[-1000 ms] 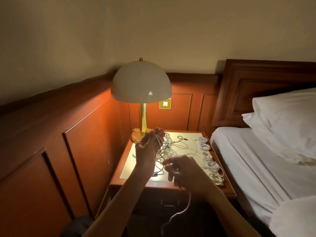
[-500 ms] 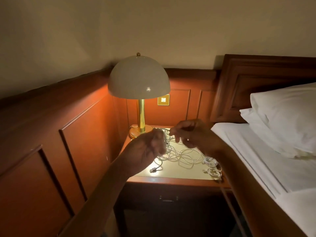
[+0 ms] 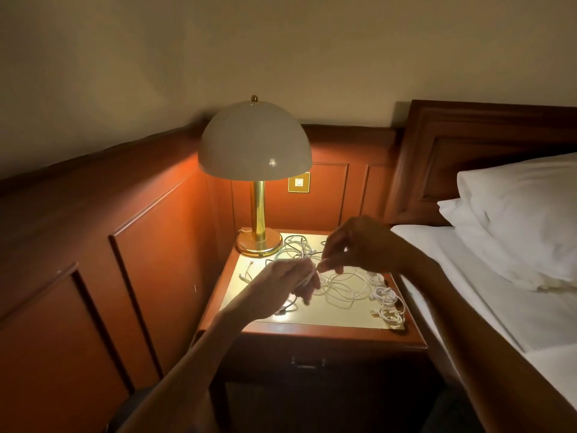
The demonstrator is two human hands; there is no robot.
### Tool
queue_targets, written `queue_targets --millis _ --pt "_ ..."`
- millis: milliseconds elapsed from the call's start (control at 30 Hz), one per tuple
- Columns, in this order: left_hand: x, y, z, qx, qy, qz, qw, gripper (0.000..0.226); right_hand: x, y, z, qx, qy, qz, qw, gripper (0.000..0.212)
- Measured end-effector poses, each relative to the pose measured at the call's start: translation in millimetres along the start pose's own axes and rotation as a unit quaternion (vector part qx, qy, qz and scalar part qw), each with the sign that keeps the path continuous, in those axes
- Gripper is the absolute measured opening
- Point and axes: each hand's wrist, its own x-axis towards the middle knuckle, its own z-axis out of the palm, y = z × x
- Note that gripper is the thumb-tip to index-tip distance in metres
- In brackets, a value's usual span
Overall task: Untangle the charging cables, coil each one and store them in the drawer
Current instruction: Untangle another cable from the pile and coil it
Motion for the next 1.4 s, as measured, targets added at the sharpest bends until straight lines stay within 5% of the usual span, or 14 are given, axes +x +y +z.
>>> queue_targets --millis 133,200,267,300,467,600,700,800,967,1100,1233,1400 --pt "-8.7 16.5 -6.3 -0.296 -0.064 -0.027 0.953 0.038 3.8 13.5 9.3 0.210 0.078 0.009 0.974 0.018" --pt "-7.8 29.5 -0.4 -0.443 0.038 0.018 0.895 0.033 1.4 14.6 44.6 0.249 0.150 0.036 0.956 0.024" --pt "-1.9 31.5 2.8 -0.582 0.174 0.021 0.794 0.034 -5.5 9.4 84.5 0.232 0.199 0.054 0.951 0.030" --pt "1.9 29.6 2.8 -0.592 0.211 0.030 0.777 0.033 -10.2 5.1 102.0 0.236 0.202 0.067 0.948 0.027" --pt "11.2 -12.9 14.3 -0.125 0.347 0.025 0.929 0.026 -26.5 -4.4 140.6 0.047 0.155 0.068 0.984 0.025" --pt "13.5 -31.6 22.7 0.115 0.313 0.046 0.942 0.022 -29.1 -1.2 115.5 -0.036 0.101 0.066 0.992 0.023" --pt "10.3 -37.6 21.7 0.200 0.189 0.079 0.958 0.021 -29.3 -4.3 97.2 -0.120 0.069 0.050 0.989 0.014" --pt "-1.3 -34.5 22.9 0.169 0.029 0.034 0.985 0.029 -25.9 5.5 63.6 -0.088 0.055 0.051 0.993 0.008" --pt "-13.7 -11.8 27.5 -0.152 -0.072 -0.052 0.984 0.045 -20.0 15.0 35.1 0.154 0.035 0.023 0.987 0.013" --pt "-13.4 -2.3 27.3 -0.263 -0.061 -0.013 0.963 0.041 -20.6 6.4 56.1 0.309 0.096 0.076 0.943 0.017" --pt "-7.7 -9.2 25.8 -0.302 -0.020 -0.036 0.952 0.044 -28.2 6.5 83.4 0.340 0.148 0.113 0.922 0.022" --pt "-6.3 -12.8 33.5 -0.127 0.121 -0.104 0.979 0.053 -30.3 7.1 107.0 0.360 0.201 0.137 0.901 0.025"
